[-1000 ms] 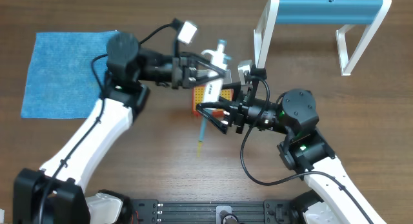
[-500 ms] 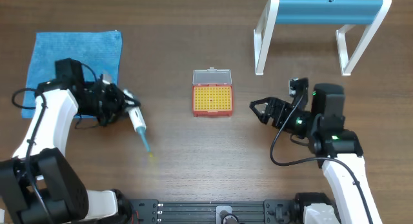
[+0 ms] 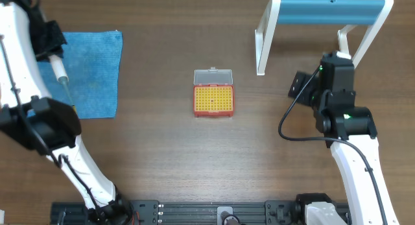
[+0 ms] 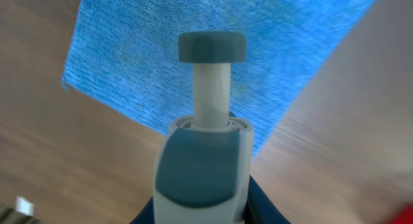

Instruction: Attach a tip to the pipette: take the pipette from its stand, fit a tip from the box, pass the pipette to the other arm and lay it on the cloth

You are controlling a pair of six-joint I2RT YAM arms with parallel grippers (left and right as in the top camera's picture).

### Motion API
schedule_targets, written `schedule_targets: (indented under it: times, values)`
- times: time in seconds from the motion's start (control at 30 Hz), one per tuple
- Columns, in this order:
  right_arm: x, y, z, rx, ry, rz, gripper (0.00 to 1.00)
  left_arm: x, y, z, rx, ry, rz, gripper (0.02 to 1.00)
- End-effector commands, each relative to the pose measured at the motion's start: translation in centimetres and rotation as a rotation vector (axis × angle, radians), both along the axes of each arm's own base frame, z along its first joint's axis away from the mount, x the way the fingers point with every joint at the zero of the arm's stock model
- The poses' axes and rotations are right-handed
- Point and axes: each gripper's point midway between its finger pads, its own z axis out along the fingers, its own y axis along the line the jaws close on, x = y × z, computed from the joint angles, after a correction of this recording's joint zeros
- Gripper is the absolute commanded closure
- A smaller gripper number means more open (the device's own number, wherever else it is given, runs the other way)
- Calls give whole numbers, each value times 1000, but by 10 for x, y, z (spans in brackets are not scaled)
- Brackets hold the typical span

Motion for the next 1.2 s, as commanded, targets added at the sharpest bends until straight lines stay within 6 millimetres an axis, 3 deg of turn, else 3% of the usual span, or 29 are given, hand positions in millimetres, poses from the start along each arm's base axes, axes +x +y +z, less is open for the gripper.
schedule_targets:
  times: [0.03,0.17,0.27,0.47,0.67,0.87,1.0,1.2]
  values:
    - [-9,14,-15,76,72,-36,82,8,36,-62,120,190,-65,991]
    - [-7,21,-13,101,53,-78,80,26,46,-117,120,246,-186,991]
    - [-7,32,-13,146,46,-109,80,51,54,-136,147,193,-273,991]
    - [-8,47,-13,189,42,-123,77,90,61,-138,214,92,-469,989]
    - [-8,47,-13,215,35,-156,80,130,59,-135,272,-43,-517,991]
    - [-8,48,-13,219,37,-158,80,126,34,-166,155,-20,-562,991]
    - [-7,48,-14,218,39,-158,80,119,33,-179,137,13,-562,991]
    - [-7,48,-14,220,39,-161,80,118,33,-180,143,19,-562,991]
